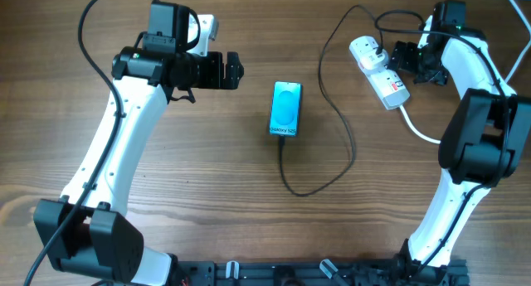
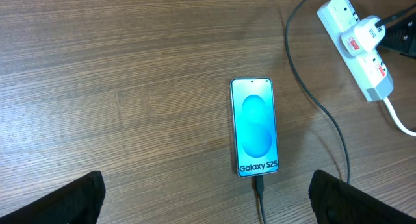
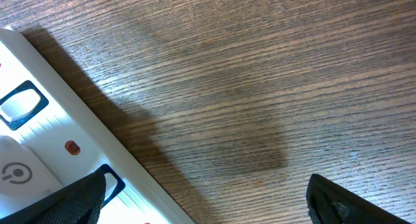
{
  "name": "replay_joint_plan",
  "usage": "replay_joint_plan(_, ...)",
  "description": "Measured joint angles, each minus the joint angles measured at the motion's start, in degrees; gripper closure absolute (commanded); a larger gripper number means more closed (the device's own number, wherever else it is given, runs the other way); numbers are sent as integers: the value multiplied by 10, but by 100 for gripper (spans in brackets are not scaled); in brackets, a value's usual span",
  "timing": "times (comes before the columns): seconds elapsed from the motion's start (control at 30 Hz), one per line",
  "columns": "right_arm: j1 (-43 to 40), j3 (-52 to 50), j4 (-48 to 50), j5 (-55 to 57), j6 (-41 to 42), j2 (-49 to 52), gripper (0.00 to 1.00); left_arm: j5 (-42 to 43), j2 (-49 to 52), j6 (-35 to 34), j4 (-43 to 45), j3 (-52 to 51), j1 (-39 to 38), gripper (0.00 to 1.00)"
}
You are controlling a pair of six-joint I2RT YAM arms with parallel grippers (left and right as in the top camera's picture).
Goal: Plug charger to phone and switch on socket
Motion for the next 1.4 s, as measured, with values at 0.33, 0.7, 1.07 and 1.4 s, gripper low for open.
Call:
replay_joint_plan(0.33,0,0,-10,-23,-15,0,0,0,0,0,0,0,0,0)
replay_joint_plan(0.7,16,-10,-82,-7,22,-98,0,0,0,0,0,0,0,0)
replay_joint_plan(1.07,69,-115,-186,40,52,-431,0,-4,0,0,0,0,0,0)
replay_joint_plan(1.4,109,-306,-212,57,127,-732,0,-8,0,0,0,0,0,0)
